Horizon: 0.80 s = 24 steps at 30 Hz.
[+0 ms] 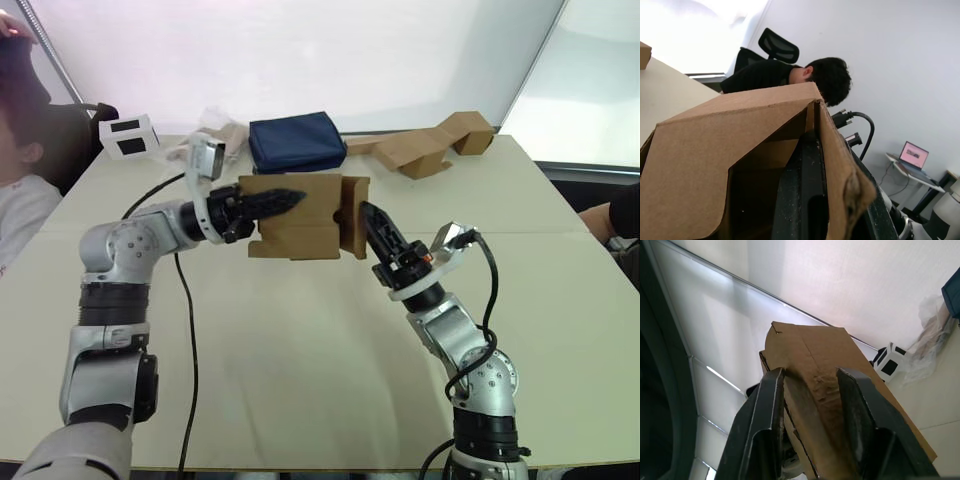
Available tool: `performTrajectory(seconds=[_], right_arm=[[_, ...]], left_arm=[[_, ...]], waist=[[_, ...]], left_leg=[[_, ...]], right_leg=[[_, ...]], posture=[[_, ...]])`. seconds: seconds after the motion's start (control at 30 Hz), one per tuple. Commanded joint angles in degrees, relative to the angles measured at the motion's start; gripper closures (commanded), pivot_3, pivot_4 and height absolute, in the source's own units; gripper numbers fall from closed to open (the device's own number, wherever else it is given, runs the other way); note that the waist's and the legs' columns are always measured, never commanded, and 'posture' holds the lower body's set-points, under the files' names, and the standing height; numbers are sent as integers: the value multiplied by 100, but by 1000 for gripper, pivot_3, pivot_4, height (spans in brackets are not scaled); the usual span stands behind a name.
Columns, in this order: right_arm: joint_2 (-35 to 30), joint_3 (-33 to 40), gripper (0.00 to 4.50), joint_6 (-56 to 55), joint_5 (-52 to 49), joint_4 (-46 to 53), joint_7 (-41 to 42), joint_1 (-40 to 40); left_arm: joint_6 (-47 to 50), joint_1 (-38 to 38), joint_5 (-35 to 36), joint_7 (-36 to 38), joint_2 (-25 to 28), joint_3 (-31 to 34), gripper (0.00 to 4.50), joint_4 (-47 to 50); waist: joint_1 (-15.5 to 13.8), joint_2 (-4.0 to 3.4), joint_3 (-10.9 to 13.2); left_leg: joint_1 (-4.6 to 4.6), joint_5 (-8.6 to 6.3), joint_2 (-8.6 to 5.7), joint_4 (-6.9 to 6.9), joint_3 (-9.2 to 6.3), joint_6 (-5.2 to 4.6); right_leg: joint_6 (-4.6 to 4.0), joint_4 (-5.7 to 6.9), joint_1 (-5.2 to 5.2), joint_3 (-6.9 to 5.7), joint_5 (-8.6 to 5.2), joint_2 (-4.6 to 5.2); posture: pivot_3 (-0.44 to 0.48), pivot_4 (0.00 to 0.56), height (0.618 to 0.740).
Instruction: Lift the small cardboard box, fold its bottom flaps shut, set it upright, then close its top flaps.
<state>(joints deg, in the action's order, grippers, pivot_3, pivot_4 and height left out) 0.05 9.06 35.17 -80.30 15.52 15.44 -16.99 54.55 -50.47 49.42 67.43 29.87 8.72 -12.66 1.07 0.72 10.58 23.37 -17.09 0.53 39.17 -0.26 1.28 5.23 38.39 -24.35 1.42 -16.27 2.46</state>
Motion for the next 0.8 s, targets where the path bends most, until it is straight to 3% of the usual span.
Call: performTrajectory(seconds=[0.03, 0.8], right_arm=[[31, -47, 2812, 14, -77, 163, 12, -69], [47, -425, 2812, 161, 191, 270, 137, -115]], left_arm=[[-84, -39, 157, -4, -2, 184, 4500, 245], [-390, 161, 73, -375, -450, 55, 4500, 491]], waist=[[2, 0, 0], [0, 0, 0]], left_leg=[[0, 0, 0, 0, 0, 0], [0, 0, -1, 0, 0, 1]], right_leg=[[0, 0, 0, 0, 0, 0], [0, 1, 0, 0, 0, 2]], posture=[[0, 150, 740], [0, 150, 740]])
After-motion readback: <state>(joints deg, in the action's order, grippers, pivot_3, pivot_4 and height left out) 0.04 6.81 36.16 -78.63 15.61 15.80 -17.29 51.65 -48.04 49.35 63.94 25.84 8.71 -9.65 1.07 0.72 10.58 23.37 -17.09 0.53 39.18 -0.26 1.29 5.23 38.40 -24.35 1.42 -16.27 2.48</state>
